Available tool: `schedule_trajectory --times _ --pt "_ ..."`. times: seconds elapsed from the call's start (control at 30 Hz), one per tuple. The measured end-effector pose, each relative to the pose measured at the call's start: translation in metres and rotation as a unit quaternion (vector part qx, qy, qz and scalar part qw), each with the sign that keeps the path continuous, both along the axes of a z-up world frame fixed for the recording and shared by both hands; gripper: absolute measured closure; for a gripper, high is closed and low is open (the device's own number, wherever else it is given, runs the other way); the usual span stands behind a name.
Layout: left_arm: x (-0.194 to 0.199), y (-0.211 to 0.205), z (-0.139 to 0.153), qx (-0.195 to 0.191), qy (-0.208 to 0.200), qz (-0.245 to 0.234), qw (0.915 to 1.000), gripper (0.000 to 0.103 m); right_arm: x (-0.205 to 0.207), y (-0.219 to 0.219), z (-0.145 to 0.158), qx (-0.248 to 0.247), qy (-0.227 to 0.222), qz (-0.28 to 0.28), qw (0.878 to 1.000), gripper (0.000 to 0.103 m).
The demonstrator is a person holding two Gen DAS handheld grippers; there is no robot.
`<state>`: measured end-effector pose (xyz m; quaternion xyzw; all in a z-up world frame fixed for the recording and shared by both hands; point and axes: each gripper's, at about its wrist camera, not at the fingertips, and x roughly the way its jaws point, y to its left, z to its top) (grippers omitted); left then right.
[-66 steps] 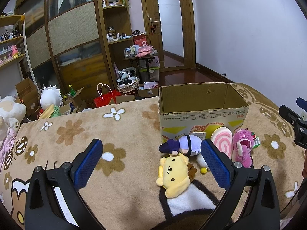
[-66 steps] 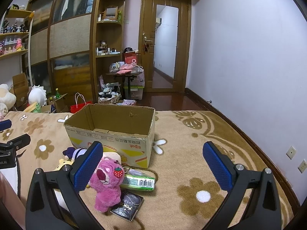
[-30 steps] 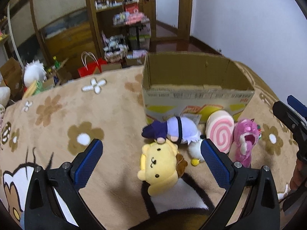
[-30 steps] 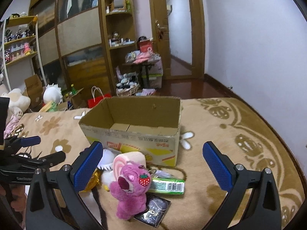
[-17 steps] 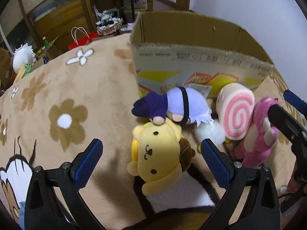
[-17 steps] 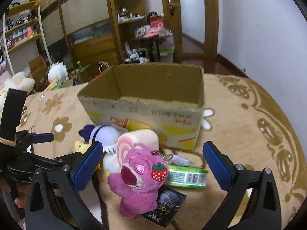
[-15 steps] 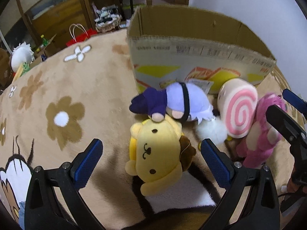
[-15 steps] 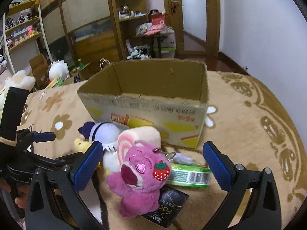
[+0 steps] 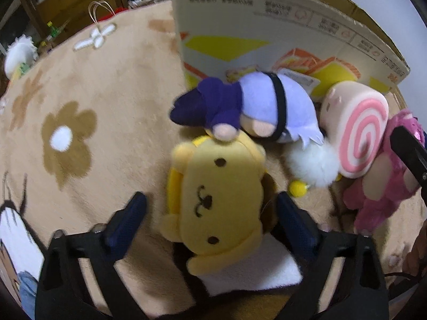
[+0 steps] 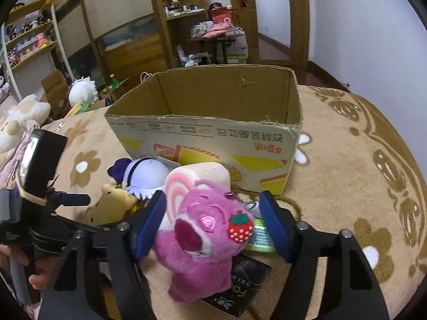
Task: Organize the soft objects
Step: 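Grasp the yellow plush dog with the left tool while the right tool grasps the pink bear, then lift both plushes over the box and open both tools to drop them in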
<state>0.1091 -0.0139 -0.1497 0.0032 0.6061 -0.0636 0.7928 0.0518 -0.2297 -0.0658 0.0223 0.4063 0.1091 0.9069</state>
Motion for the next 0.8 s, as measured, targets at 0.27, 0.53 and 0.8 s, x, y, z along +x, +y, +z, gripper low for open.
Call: schedule_trajectory --times 0.27,0.53,0.8 --pt "-0.002 -0.003 0.001 -0.018 -0.002 0.002 0.9998 0.037 -0.006 0.006 0.005 -0.011 -0.009 0.014 1.000 0.045" --pt "-0.015 -0.004 0.023 -0.003 -0.037 0.015 0.9992 0.046 -0.017 0.002 0.021 -0.005 -0.036 0.015 0.999 0.050" --pt "-0.056 -0.003 0.066 0.013 -0.114 0.033 0.9928 0.046 -0.036 -0.006 0.043 0.001 -0.075 0.003 0.997 0.050"
